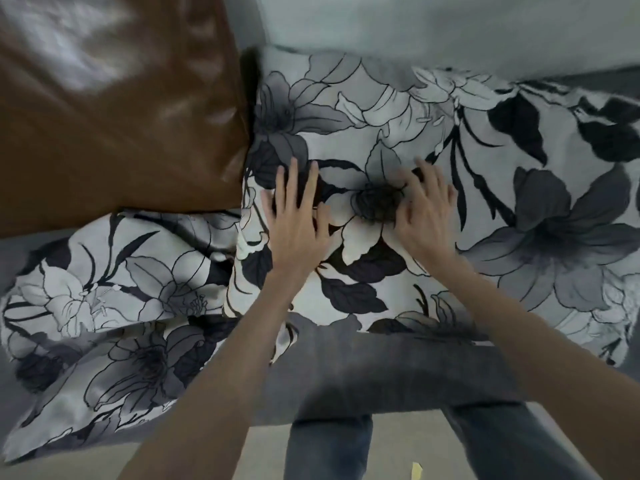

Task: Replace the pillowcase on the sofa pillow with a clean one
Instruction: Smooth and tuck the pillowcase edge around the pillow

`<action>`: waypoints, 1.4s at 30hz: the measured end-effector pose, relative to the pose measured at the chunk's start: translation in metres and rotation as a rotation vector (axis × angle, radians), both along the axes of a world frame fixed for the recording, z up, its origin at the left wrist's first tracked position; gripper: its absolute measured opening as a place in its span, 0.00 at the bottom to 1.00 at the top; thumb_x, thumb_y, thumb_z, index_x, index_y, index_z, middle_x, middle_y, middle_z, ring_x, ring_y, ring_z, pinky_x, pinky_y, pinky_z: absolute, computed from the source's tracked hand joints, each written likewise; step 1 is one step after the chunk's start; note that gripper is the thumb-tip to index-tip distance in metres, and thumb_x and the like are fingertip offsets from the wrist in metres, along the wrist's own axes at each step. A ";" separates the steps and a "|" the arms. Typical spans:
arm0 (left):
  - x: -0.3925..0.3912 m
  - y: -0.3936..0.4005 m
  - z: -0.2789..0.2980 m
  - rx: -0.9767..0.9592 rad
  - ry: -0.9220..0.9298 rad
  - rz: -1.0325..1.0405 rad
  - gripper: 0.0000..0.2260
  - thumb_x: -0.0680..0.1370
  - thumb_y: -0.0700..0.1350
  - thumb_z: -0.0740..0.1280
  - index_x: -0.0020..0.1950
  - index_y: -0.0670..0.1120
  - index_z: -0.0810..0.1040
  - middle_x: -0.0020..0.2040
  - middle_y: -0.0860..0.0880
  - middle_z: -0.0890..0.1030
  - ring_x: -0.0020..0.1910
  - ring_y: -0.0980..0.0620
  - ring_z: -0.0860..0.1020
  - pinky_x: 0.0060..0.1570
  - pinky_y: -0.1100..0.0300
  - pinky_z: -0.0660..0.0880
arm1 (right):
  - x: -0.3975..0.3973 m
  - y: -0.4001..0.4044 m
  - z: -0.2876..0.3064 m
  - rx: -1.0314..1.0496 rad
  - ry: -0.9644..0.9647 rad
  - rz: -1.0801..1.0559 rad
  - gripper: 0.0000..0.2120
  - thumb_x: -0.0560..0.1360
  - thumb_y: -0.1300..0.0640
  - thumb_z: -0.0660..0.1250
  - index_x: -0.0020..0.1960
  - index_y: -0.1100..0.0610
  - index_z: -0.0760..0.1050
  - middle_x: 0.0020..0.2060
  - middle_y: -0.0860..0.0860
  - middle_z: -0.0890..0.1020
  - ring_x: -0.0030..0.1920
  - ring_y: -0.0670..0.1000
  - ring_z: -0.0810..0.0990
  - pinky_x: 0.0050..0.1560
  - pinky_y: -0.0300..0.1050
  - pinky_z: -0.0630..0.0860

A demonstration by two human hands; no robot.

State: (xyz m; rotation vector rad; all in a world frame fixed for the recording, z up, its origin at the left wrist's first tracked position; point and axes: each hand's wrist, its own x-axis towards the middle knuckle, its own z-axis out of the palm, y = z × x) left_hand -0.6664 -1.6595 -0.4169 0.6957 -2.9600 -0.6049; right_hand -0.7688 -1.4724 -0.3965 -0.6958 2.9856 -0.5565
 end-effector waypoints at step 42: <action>-0.281 0.016 0.178 -0.348 -0.128 -0.180 0.25 0.78 0.57 0.49 0.31 0.43 0.71 0.28 0.41 0.67 0.31 0.38 0.73 0.35 0.51 0.69 | -0.323 0.208 0.141 0.168 0.064 -0.151 0.25 0.77 0.47 0.52 0.35 0.65 0.75 0.37 0.68 0.79 0.39 0.66 0.78 0.38 0.50 0.70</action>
